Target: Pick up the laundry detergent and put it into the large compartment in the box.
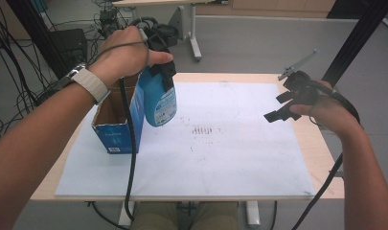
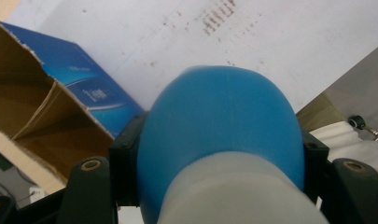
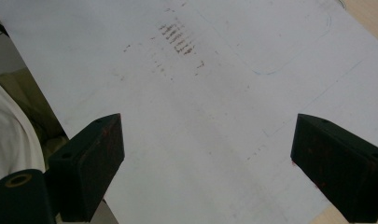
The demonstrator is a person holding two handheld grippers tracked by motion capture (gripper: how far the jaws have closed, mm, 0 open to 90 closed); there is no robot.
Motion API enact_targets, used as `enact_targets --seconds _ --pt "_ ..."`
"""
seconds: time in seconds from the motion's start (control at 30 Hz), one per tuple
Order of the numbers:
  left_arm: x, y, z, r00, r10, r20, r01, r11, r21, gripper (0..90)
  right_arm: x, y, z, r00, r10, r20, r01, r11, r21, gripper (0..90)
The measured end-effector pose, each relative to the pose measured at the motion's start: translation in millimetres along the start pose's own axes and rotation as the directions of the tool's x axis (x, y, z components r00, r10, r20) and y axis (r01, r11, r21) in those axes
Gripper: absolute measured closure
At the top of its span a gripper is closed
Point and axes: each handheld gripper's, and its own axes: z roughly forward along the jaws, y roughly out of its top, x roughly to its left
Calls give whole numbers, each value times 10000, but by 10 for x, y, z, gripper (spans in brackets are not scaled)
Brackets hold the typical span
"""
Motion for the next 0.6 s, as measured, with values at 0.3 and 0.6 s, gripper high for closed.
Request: enact_targets --seconds 0.3,0.6 --pt "55 -9 -47 9974 -467 -557 464 9989 -75 377 -17 -32 -11 10000 -9 -21 8 10000 -70 96" --pt "186 5 -174 9895 -1275 -685 1278 9918 -7 376 -42 -21 -2 10000 -76 -64 75 9998 -163 96"
